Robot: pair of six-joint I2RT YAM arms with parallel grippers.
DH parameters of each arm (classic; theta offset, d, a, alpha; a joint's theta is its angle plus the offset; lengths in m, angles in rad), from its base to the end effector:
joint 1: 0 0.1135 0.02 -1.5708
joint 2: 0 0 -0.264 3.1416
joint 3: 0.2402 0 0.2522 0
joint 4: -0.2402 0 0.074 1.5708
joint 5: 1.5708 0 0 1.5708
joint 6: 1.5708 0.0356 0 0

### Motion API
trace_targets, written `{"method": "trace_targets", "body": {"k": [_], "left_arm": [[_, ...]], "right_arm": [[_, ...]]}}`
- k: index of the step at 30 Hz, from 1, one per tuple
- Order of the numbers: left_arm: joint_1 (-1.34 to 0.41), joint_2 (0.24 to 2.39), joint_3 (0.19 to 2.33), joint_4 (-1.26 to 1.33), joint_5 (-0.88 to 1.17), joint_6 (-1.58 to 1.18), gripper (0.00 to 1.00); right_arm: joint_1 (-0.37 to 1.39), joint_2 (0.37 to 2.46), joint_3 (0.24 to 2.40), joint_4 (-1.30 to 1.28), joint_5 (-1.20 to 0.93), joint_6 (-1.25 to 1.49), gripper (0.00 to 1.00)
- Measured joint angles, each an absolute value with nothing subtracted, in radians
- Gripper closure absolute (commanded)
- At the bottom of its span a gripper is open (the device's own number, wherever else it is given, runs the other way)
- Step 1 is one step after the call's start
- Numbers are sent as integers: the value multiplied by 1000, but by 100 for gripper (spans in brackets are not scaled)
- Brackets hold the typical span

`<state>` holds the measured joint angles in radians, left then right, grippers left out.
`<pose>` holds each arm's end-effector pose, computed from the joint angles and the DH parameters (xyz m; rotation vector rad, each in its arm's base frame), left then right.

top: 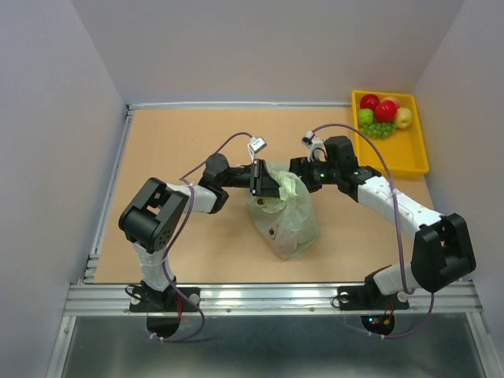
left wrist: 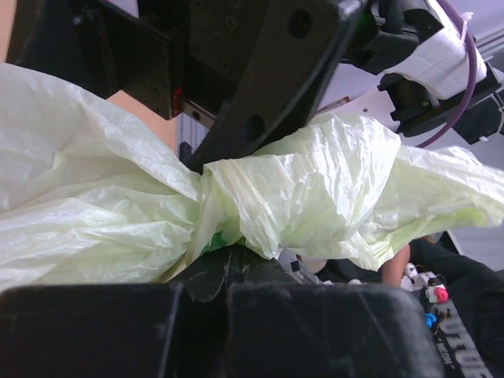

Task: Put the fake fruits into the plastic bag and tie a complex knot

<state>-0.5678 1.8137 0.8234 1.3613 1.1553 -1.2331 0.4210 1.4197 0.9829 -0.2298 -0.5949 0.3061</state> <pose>0.2779 -0.2159 0.2299 0.7640 1.6718 -2.0633 0.2738 0.1445 0.2612 -0.4712 2.2635 1.0501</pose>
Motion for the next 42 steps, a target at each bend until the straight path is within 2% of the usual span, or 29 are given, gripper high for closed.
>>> {"method": "trace_targets", "body": {"k": [8,13,19,22,31,34,42], "left_arm": [[-574,1695,807,1084,1114,-1010,100],[-573,1594,799,779,1052,-845,100],[-561,1526,799,458,1004,-705,100],[-556,1499,799,355,1002,-652,100],[-551,1457,862,124,1055,-529,100],[-548,1457,916,29,1079,-476,100],[-532,1486,1140,-299,1090,-241,100]], "right_arm": [[431,1256,989,-382,-483,99,10],[398,1186,989,-495,-436,6,19],[357,1145,987,-609,-435,-60,20],[347,1150,987,-641,-439,-81,25],[250,1235,987,-750,-671,-189,24],[250,1227,989,-770,-722,-220,20],[250,1208,1000,-808,-788,-284,21]]}}
